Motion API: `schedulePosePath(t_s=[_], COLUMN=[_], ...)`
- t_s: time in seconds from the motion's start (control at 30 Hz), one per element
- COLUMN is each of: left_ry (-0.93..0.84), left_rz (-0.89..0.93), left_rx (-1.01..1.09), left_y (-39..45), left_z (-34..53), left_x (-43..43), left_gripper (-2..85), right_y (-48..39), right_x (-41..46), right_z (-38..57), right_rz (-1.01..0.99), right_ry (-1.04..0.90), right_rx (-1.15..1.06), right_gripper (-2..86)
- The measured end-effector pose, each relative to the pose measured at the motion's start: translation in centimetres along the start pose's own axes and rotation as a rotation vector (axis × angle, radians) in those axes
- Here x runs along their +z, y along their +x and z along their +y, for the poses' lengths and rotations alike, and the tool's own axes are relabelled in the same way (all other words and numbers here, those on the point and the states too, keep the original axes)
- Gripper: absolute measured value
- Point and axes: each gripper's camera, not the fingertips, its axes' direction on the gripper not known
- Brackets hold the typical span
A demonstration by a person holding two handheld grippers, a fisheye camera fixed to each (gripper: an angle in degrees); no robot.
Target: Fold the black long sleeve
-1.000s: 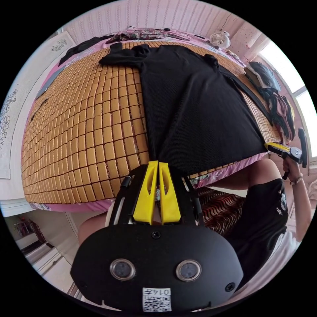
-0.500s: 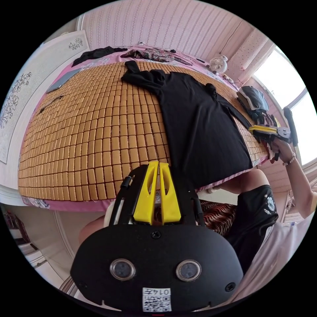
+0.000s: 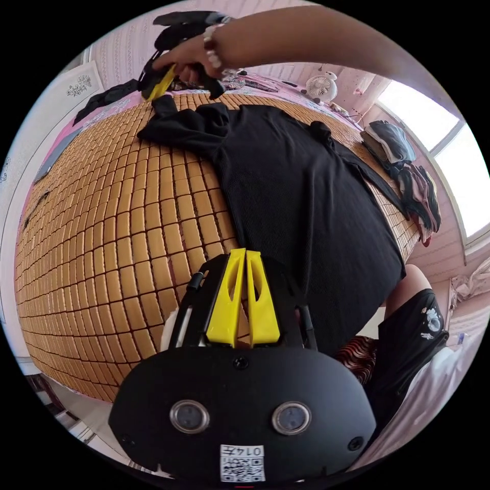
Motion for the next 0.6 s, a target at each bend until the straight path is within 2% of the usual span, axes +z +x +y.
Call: schedulePosePath(t_s=[0.1,0.17,0.3,0.37,0.43,0.5,0.6], left_ry=[0.024,0.034,0.037,0.043,0.082,0.183,0.31], left_rz=[-0.054,-0.074,-0.061,-0.031,-0.002,0.018,0.005], left_rx=[0.052,0.072,0.066,0.055,0.026,-0.005,-0.051], left_y=[0.6,0.7,0.1,-0.7,-1.6,-2.5,-4.6], left_z=[1.0,1.6,2.2,2.6,3.1,4.3,5.5], left_x=[-0.3,-0.6,-0.9,-1.2,-1.9,-3.5,-7.3], left_gripper=[-0.8,-0.8,-0.8,-0.8,-0.9,-0.9,-1.0], right_y=[1.3,1.7,1.7,2.2,2.8,3.9,4.8], right_x=[5.6,5.8,6.1,4.5,-1.2,-5.4,-7.7], right_z=[-2.7,-2.7,-3.1,-3.0,-1.4,-0.1,0.5], right_rz=[0.048,0.075,0.079,-0.101,-0.519,-0.797,-0.824], right_ry=[-0.091,0.002,-0.005,0.019,0.216,0.353,0.381], right_rx=[0.128,0.157,0.013,-0.077,-0.31,-0.424,-0.396], right_gripper=[6.0,3.8,-0.4,-0.6,-0.4,0.2,2.8])
